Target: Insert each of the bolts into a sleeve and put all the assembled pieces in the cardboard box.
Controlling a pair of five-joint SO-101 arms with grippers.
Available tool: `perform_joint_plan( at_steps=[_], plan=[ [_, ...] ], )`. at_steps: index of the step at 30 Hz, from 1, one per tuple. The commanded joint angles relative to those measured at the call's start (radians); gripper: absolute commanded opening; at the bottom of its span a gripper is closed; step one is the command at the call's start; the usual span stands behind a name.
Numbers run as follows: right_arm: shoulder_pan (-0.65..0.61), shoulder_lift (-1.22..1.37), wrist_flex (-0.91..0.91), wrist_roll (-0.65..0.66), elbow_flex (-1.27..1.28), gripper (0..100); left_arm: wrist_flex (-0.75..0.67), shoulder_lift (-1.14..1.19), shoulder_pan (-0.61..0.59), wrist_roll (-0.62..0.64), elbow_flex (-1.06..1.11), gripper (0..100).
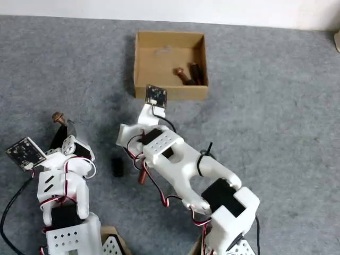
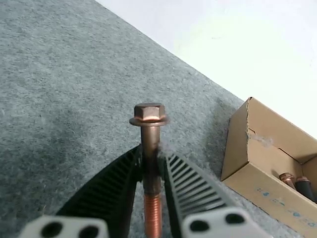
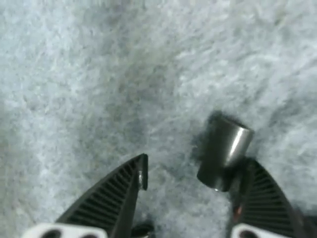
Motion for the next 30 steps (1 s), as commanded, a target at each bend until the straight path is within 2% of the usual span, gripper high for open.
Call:
perform_joint_plan(
  at_steps=[1,14,25,27,30],
  plan=[
    [0.059,0.01,0.01,0.008,0.005,28.9,-0.029,-0.027,-0.007,0.003,-0.01,1],
    [0.12,0.013,0.013,0.008,0.008,28.9,-0.029,-0.027,-0.007,0.003,-0.01,1],
    [0.119,0.013,0.065,0.014,0.015,28.8,-0.029,-0.027,-0.007,0.003,-0.01,1],
    [0.119,0.013,0.087,0.015,0.015,25.7,-0.029,-0.027,-0.007,0.003,-0.008,1],
    [0.12,0.013,0.093,0.015,0.015,12.2,-0.029,-0.027,-0.007,0.003,-0.008,1]
  ],
)
